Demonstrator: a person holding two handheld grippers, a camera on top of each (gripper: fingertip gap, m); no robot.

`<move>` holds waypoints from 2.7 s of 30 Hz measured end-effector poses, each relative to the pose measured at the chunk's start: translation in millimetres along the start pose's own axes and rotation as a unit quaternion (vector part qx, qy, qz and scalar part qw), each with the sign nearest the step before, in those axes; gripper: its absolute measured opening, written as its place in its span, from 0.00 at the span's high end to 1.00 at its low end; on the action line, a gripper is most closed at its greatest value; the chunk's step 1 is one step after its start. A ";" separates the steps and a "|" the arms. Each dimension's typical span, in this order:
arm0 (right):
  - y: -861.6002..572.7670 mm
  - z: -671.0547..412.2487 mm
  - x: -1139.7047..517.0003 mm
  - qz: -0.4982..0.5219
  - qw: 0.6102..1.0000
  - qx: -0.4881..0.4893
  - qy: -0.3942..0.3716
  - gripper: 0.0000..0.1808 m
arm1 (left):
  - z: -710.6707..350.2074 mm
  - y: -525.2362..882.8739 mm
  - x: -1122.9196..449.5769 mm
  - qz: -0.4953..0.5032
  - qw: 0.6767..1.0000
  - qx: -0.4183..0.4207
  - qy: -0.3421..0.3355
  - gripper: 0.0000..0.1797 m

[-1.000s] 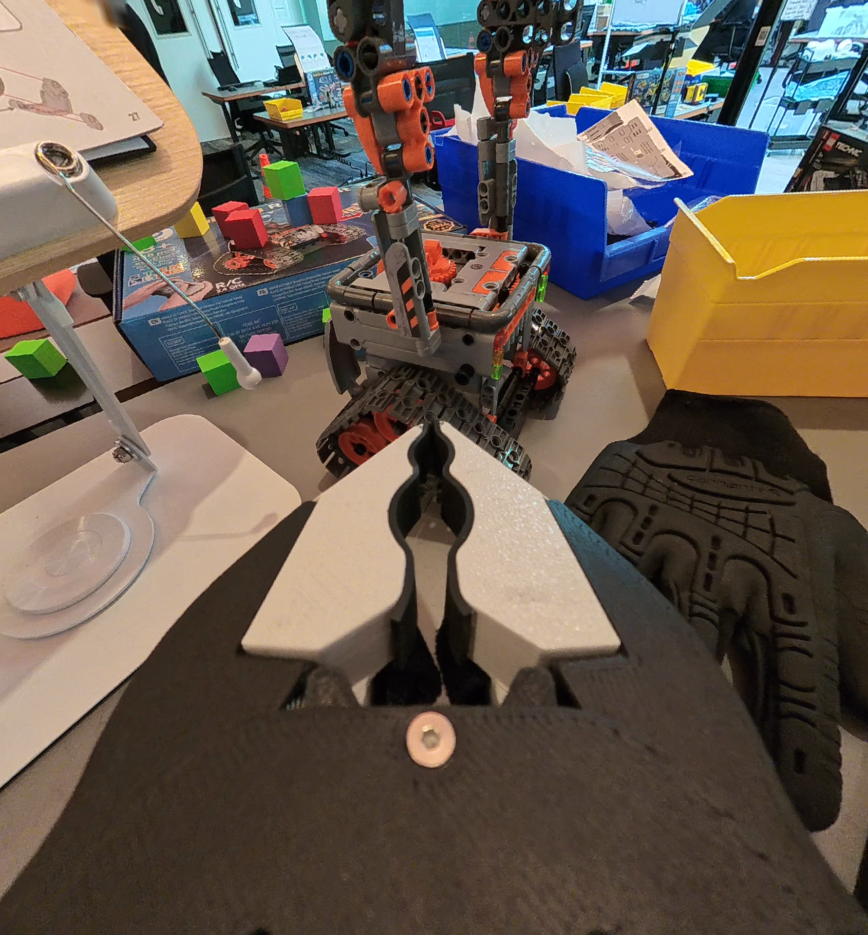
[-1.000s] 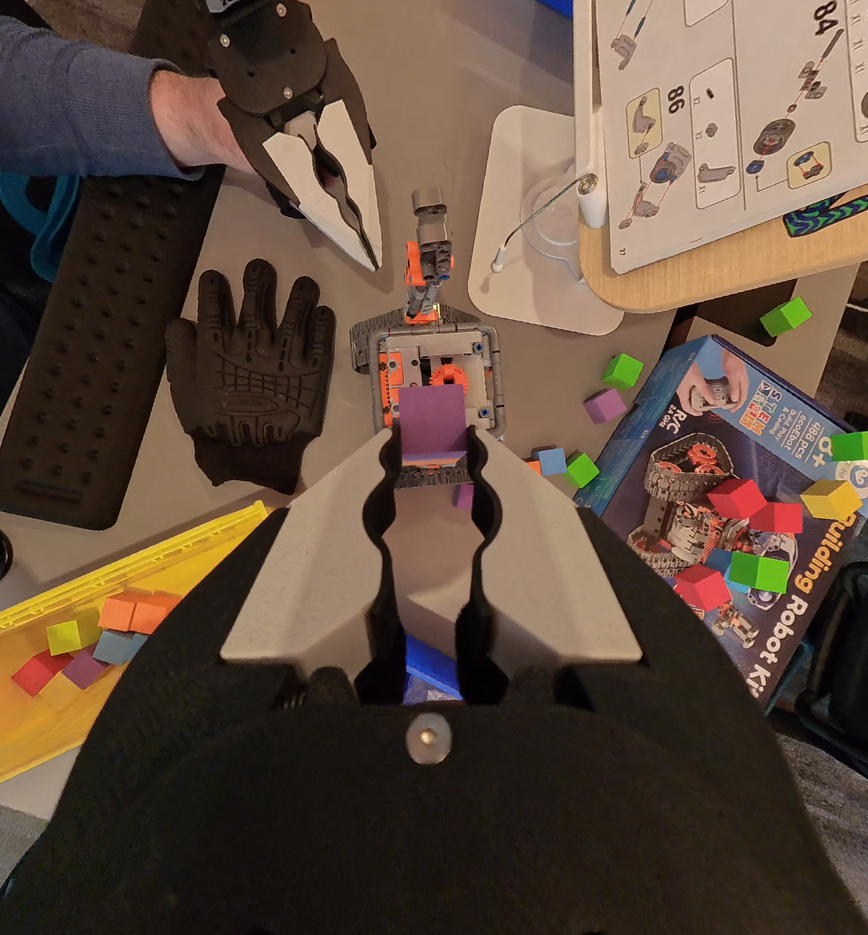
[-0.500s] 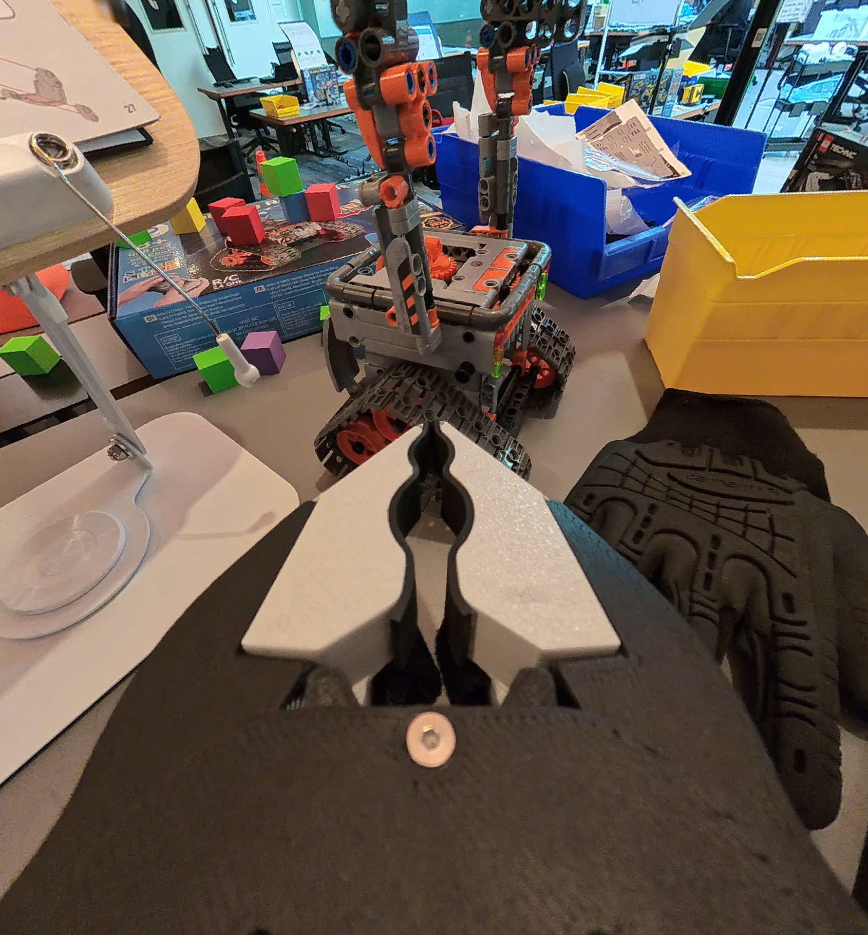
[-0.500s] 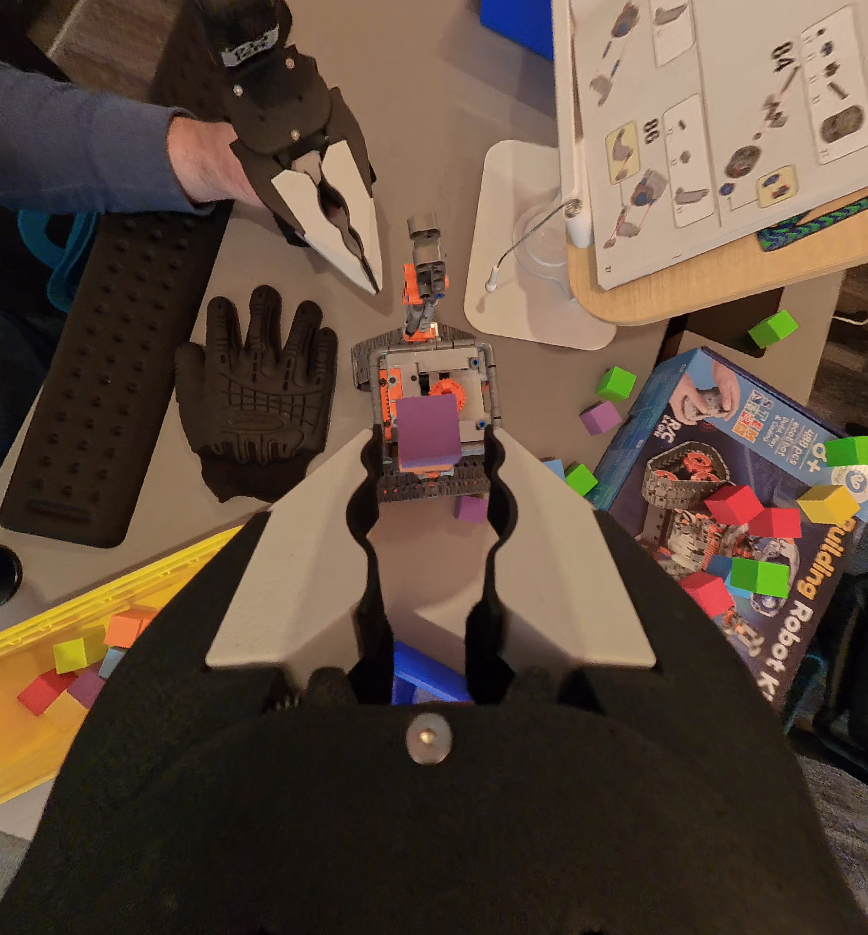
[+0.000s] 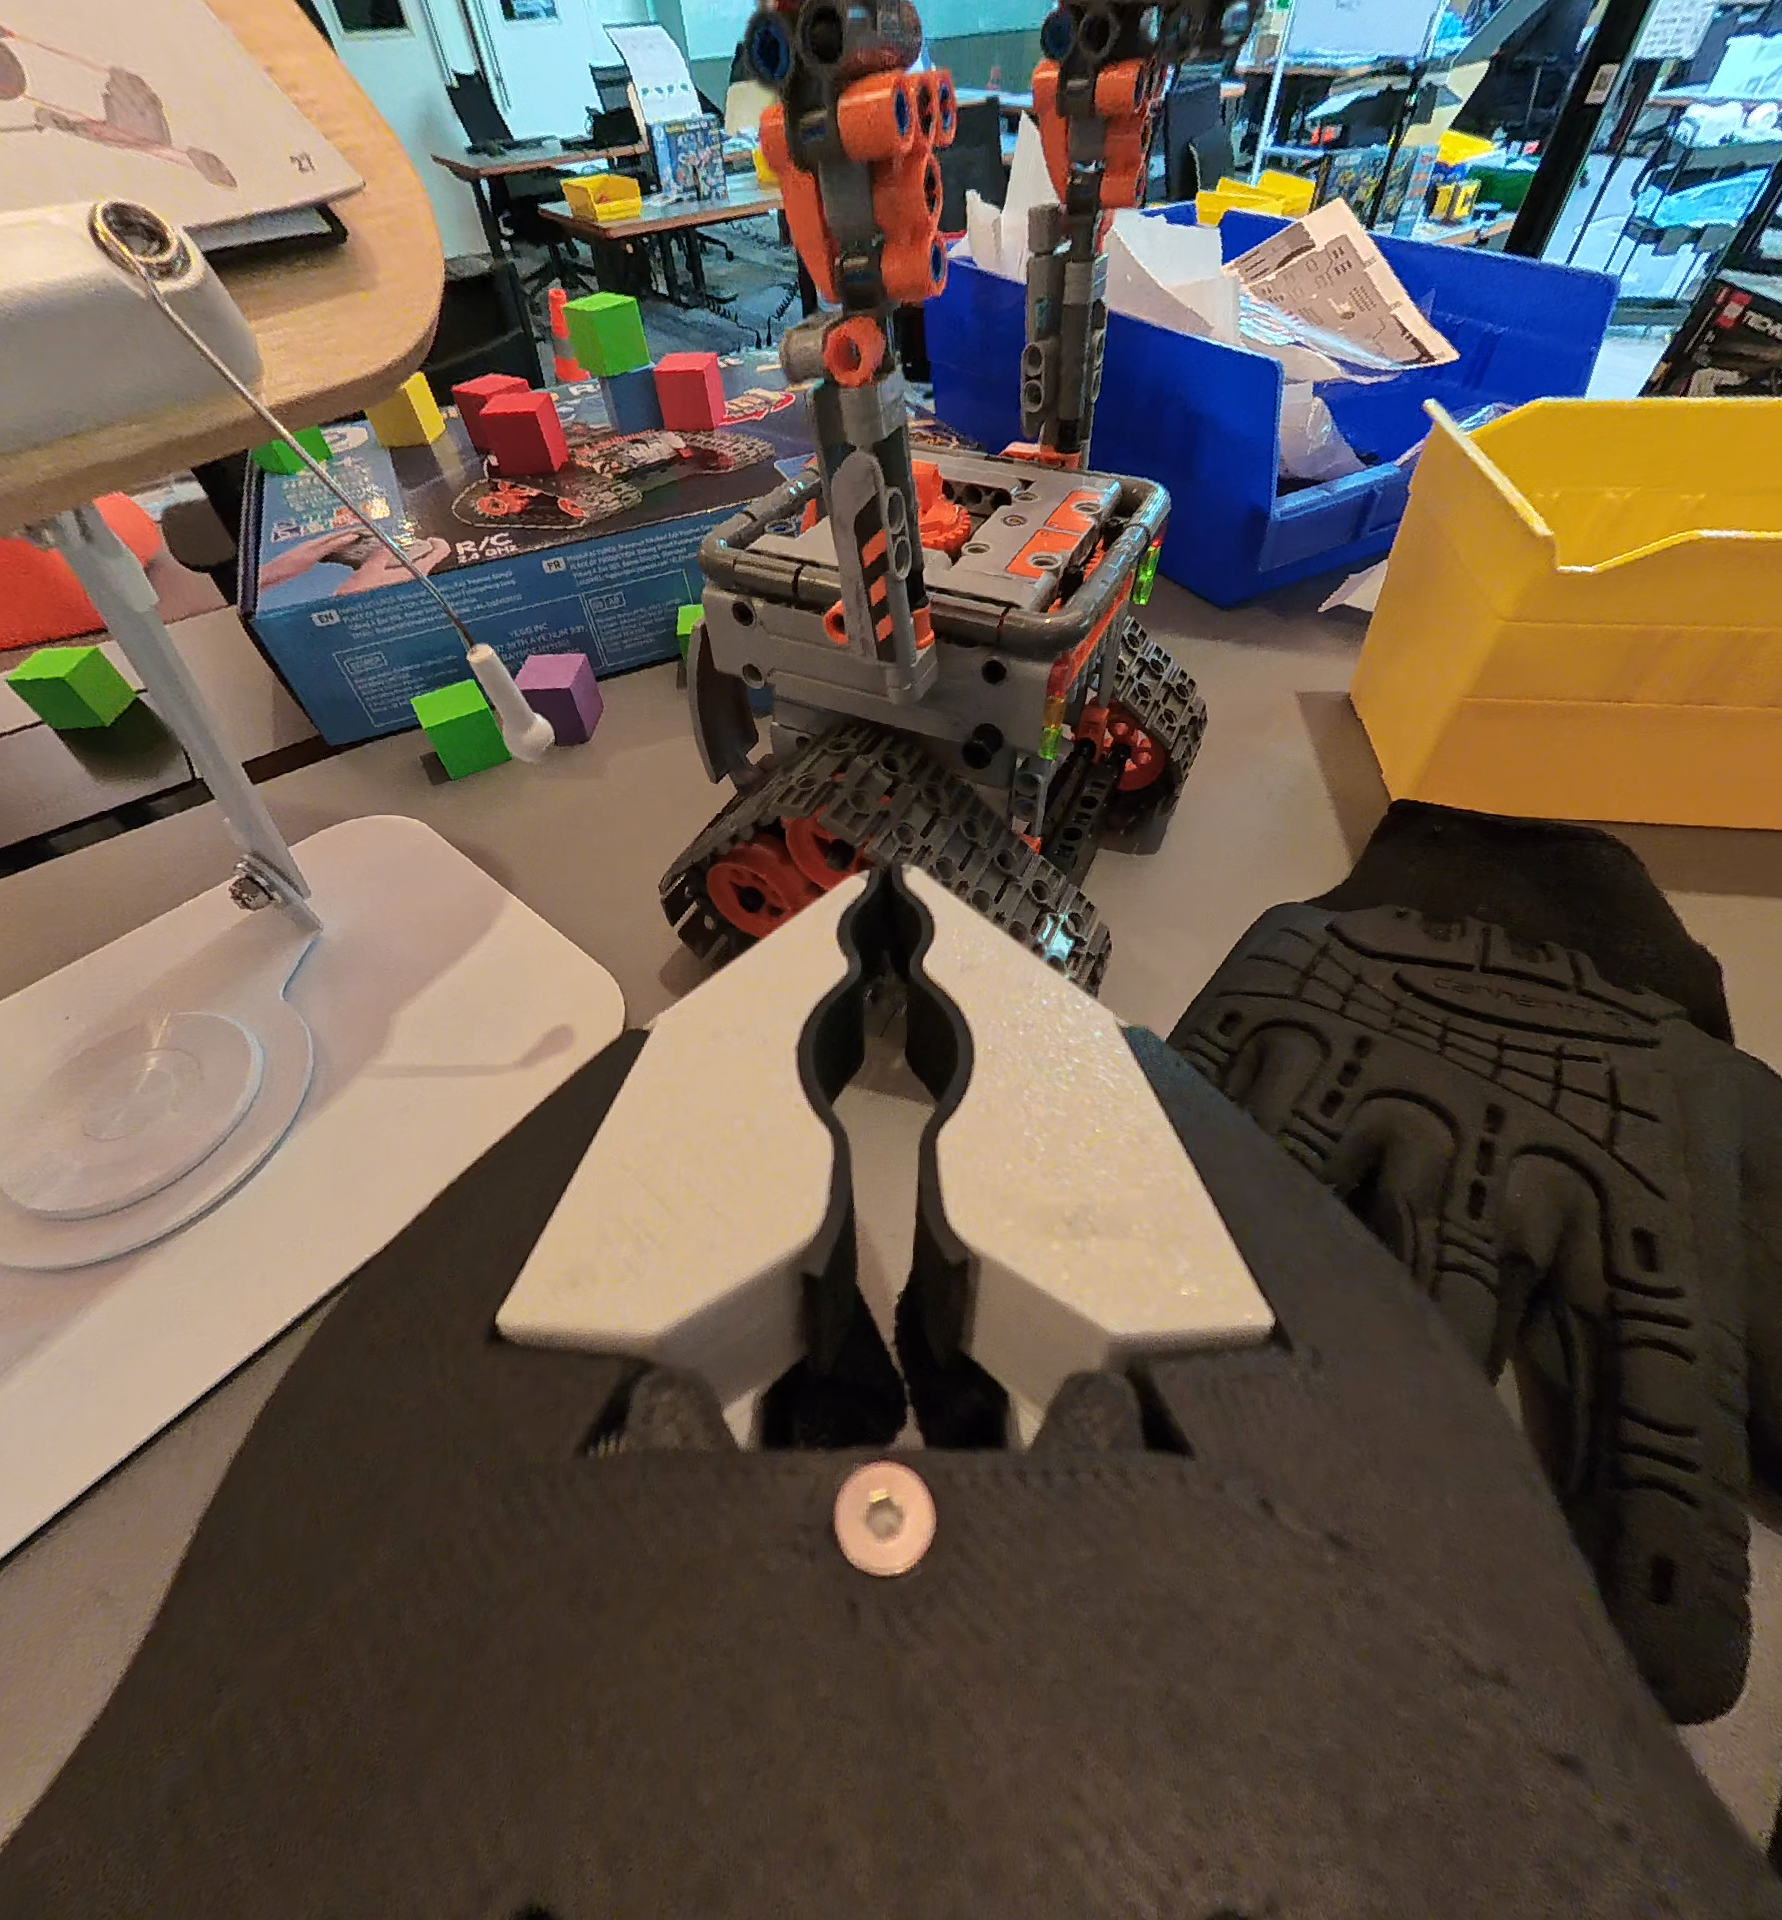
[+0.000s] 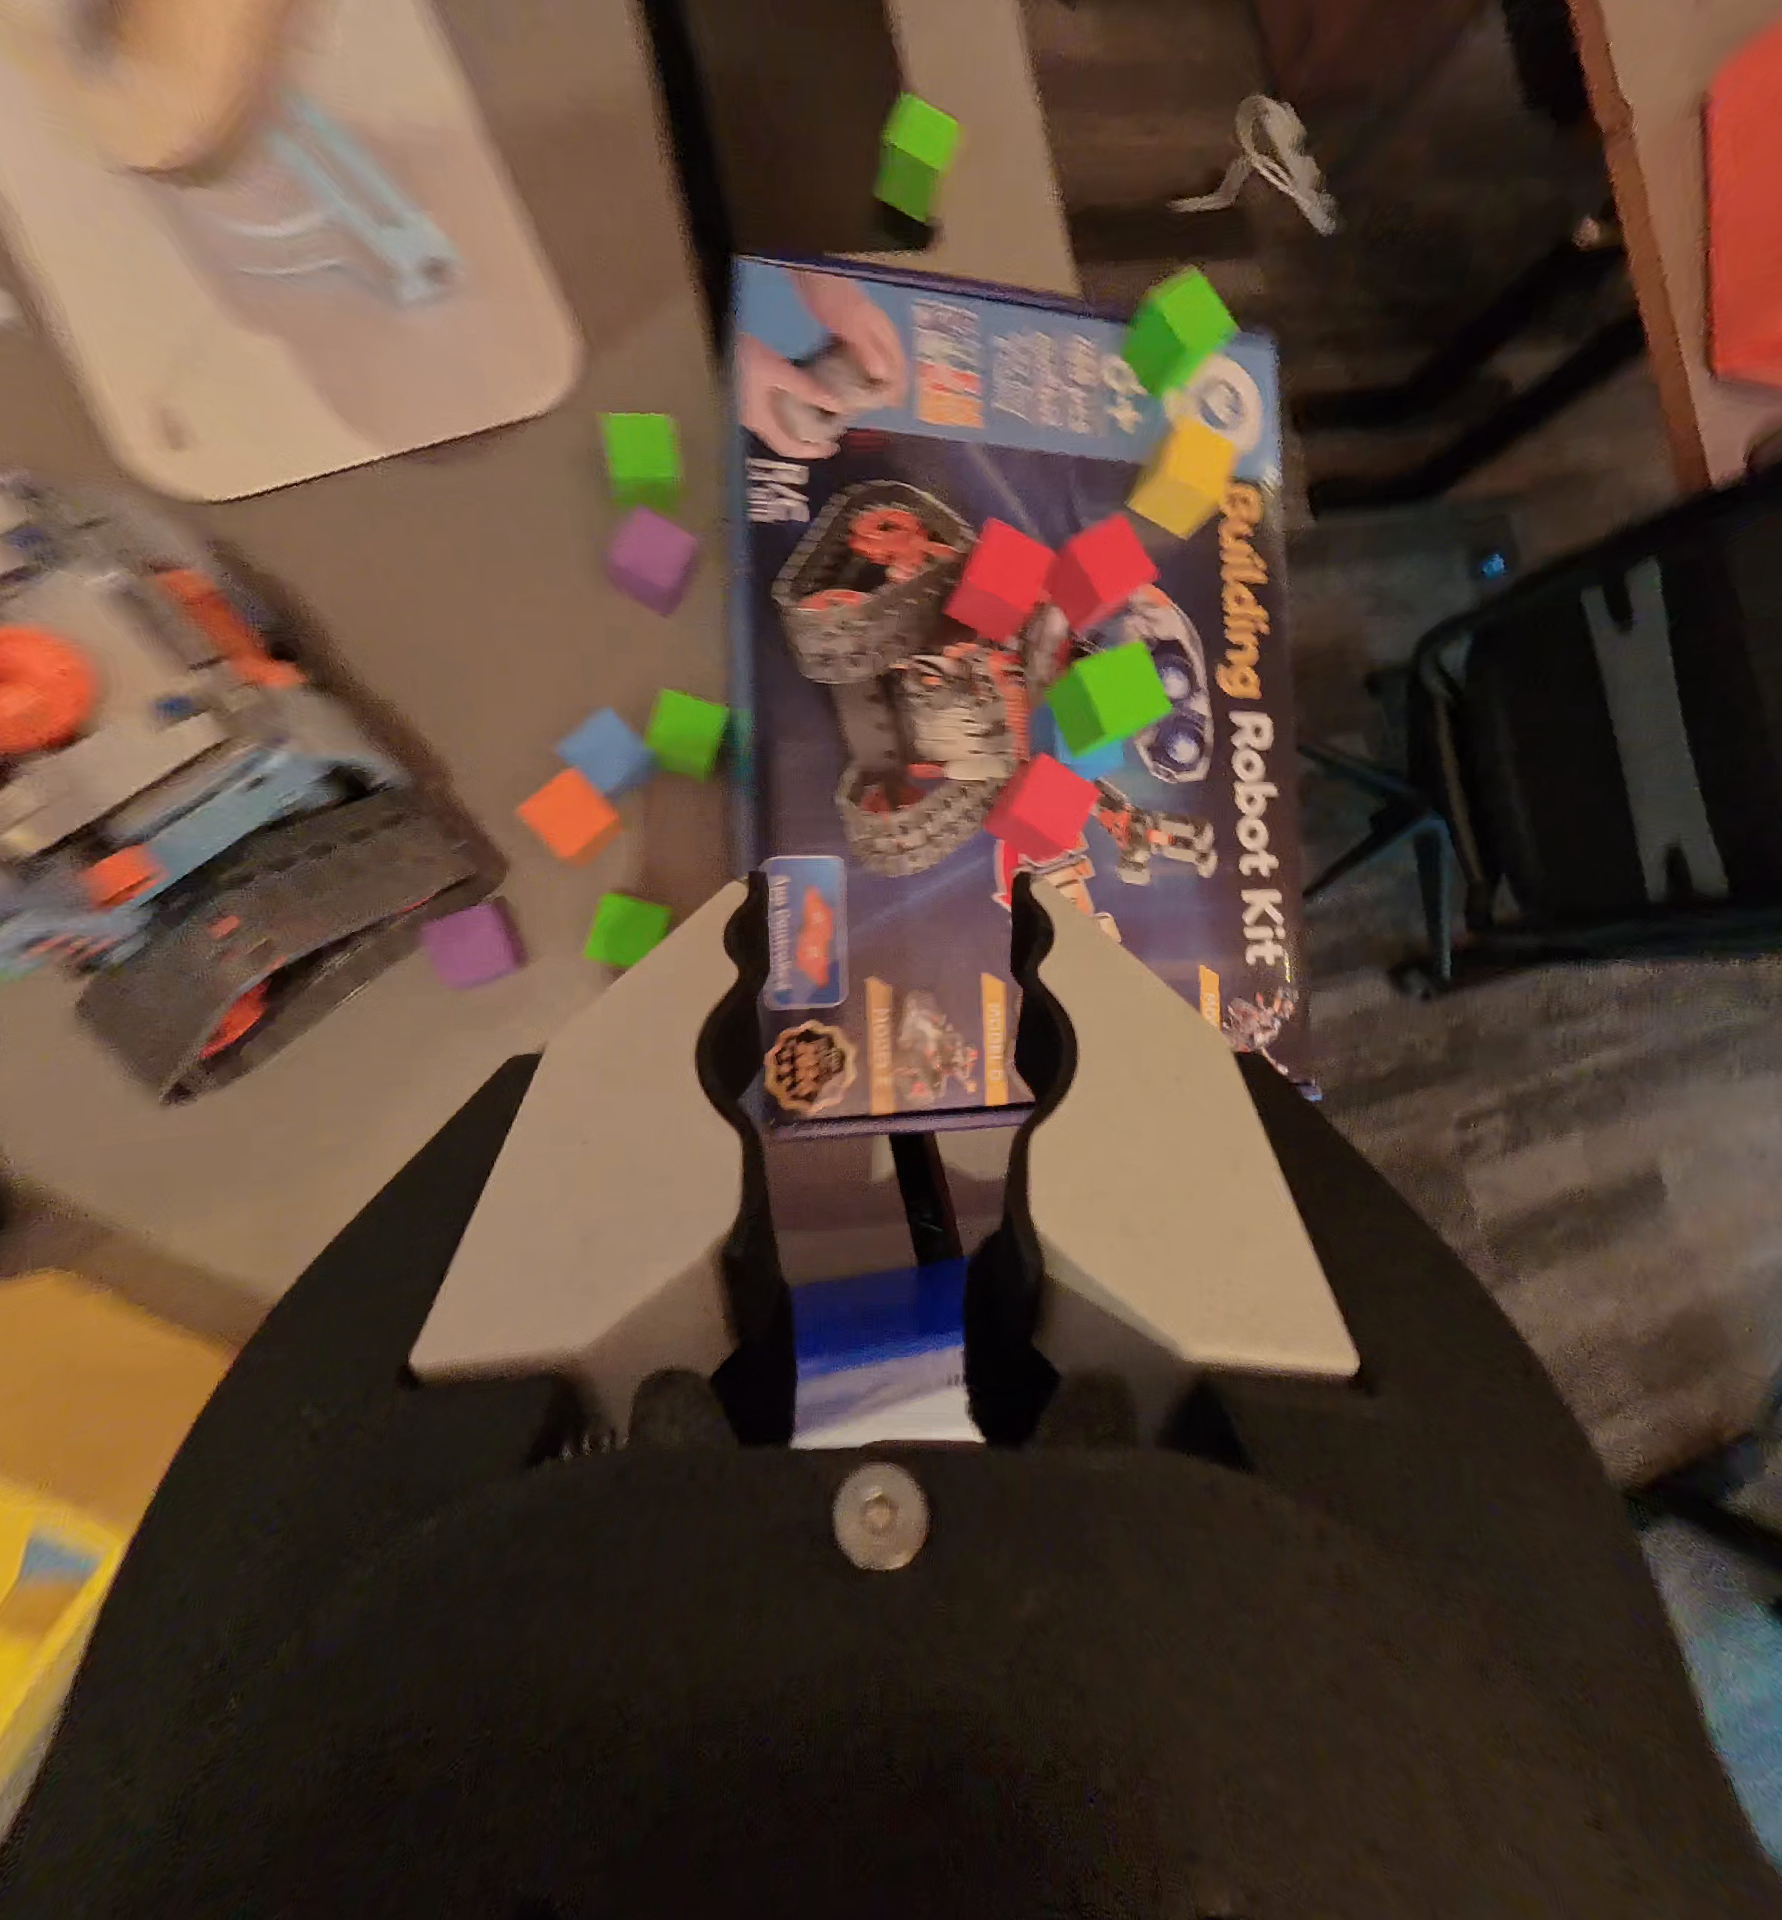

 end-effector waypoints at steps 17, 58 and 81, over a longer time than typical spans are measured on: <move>-58.3 6.4 -136.6 0.028 0.983 -0.168 0.061 0.78 | 5.1 8.9 -5.0 0.005 1.000 0.019 0.005 1.00; 151.3 -53.5 110.8 -0.180 0.923 0.338 -0.032 0.86 | 5.7 7.0 -5.7 0.011 1.000 0.017 0.005 1.00; 148.7 -49.1 100.2 -0.189 0.924 0.330 -0.030 0.86 | 5.8 7.5 -5.8 0.012 1.000 0.017 0.006 1.00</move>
Point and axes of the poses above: each gripper's, where its closed fingertips meet, x back along the fingers, z out of its underside, y = z × x across the jaws, the point moved 3 cm from there along x, back along the fingers, and after that the axes turned 14 degrees about y, right-handed, at the moved point
